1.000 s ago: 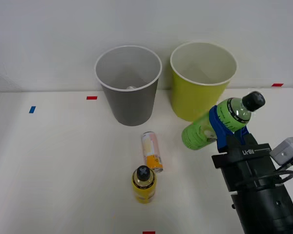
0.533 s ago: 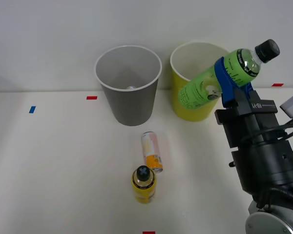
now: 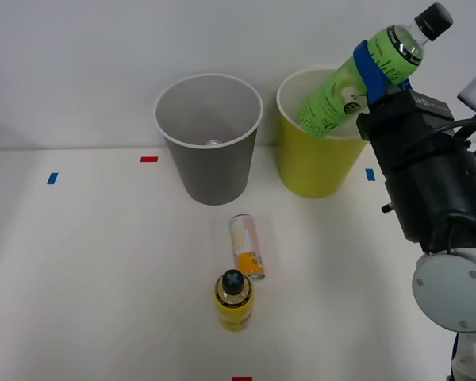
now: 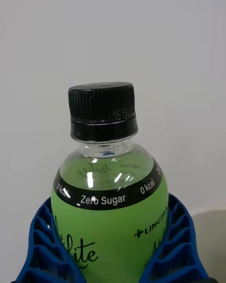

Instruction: Put cans in the gray bin, plastic bottles in the light green bin

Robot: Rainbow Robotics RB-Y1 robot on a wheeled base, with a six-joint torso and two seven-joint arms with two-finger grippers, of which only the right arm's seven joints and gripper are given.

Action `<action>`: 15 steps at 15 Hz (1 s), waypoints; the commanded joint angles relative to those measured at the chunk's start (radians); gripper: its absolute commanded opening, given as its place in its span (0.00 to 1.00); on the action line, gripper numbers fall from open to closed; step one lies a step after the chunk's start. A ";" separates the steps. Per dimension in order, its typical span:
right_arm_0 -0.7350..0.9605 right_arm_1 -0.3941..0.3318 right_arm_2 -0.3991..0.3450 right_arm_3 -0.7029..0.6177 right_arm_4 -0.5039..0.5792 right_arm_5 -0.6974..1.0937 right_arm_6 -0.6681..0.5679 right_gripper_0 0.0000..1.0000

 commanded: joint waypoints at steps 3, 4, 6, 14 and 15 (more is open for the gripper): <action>-0.171 0.022 -0.037 0.196 0.002 -0.036 0.012 0.00; -0.209 0.020 -0.052 0.229 0.006 -0.036 0.015 0.00; -0.277 0.002 -0.077 0.302 0.018 -0.036 0.021 0.00; -0.372 -0.086 -0.083 0.452 0.085 -0.035 0.075 0.00; -0.387 -0.087 -0.083 0.470 0.087 -0.035 0.076 0.00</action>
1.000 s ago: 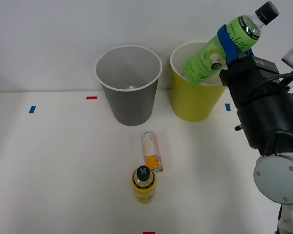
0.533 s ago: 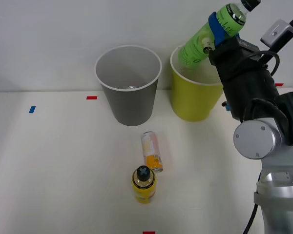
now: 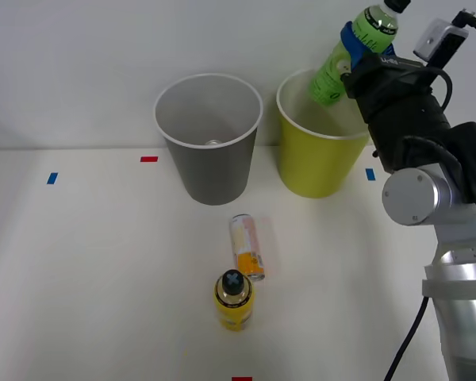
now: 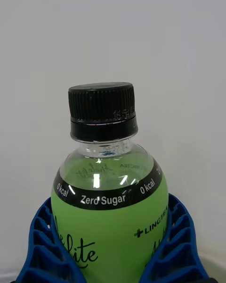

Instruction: Put cans in the gray bin, plastic bottles in the light green bin

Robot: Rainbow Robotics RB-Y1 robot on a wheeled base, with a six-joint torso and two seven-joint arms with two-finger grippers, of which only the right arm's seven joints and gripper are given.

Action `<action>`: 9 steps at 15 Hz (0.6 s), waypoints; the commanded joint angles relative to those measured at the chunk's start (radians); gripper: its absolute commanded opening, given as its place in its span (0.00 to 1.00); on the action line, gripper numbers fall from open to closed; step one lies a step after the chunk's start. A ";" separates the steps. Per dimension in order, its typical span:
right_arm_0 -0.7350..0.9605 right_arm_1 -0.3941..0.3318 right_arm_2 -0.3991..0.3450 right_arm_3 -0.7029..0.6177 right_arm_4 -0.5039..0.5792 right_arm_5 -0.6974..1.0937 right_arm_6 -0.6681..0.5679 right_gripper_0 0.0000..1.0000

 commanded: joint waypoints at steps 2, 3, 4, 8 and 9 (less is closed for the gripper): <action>-0.064 -0.006 0.005 0.080 0.016 0.000 0.014 0.00; -0.067 -0.004 0.000 0.084 0.020 0.000 0.017 0.00; -0.067 -0.006 -0.004 0.086 0.028 0.000 0.023 0.00; -0.066 -0.010 -0.008 0.084 0.036 0.000 0.031 0.00; -0.066 -0.012 -0.008 0.084 0.036 0.000 0.028 0.17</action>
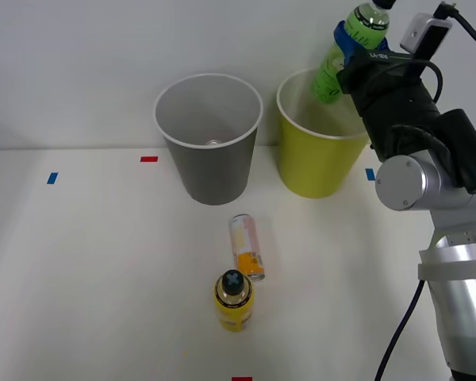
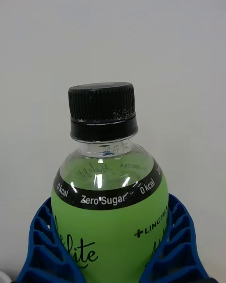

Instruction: Put cans in the gray bin, plastic bottles in the light green bin

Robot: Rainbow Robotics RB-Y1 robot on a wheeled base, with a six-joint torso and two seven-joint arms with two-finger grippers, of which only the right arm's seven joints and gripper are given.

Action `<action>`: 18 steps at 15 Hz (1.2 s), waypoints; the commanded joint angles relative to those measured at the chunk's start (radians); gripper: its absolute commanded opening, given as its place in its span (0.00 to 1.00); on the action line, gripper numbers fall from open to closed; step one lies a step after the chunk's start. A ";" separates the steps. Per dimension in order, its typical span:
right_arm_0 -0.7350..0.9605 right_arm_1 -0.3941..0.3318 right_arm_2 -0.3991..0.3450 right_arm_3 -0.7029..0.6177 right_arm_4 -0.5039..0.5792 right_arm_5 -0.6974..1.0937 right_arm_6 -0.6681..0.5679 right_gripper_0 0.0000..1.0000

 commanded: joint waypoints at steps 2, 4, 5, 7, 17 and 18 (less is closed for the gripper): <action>0.001 -0.002 -0.001 0.000 -0.038 -0.002 -0.007 0.57; 0.001 -0.002 0.003 0.000 -0.072 -0.012 -0.001 0.69; 0.001 -0.002 0.011 0.000 -0.072 -0.025 -0.002 0.72; 0.001 -0.002 0.018 0.000 -0.075 -0.040 -0.004 0.73; 0.070 -0.028 0.097 -0.026 -0.092 -0.193 -0.007 0.74; 0.111 -0.042 0.121 -0.057 -0.095 -0.218 -0.010 0.74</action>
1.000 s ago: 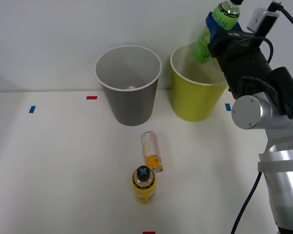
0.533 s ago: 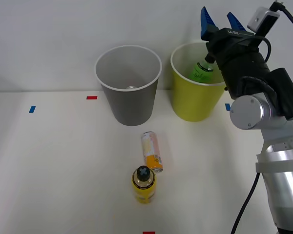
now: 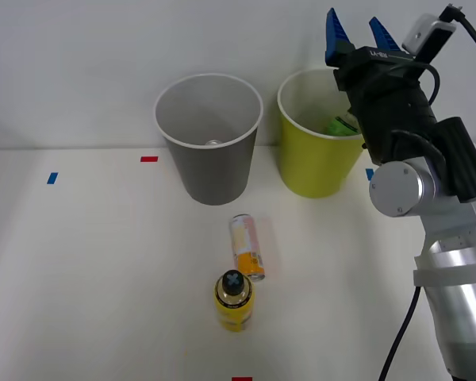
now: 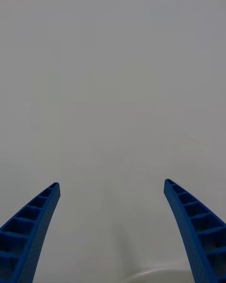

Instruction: Put cans in the gray bin, plastic bottles in the light green bin

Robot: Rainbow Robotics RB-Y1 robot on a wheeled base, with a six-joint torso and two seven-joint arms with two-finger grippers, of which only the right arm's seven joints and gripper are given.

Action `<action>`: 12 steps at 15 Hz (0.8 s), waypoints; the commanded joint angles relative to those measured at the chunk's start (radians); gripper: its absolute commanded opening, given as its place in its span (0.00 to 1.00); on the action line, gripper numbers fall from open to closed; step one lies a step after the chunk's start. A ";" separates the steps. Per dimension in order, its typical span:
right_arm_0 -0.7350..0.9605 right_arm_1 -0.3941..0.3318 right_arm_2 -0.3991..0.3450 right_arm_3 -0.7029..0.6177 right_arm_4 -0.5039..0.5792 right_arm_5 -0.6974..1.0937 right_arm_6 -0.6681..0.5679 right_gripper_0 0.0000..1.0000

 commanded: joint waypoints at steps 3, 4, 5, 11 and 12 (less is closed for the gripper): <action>0.237 -0.065 0.083 -0.220 -0.017 -0.098 -0.013 0.73; 0.286 -0.079 0.089 -0.270 -0.017 -0.098 -0.013 0.73; 0.342 -0.096 0.092 -0.324 -0.017 -0.098 -0.012 0.73; 0.658 -0.193 0.100 -0.537 -0.004 -0.099 -0.002 0.74; 0.702 -0.205 0.103 -0.559 -0.003 -0.099 -0.002 0.73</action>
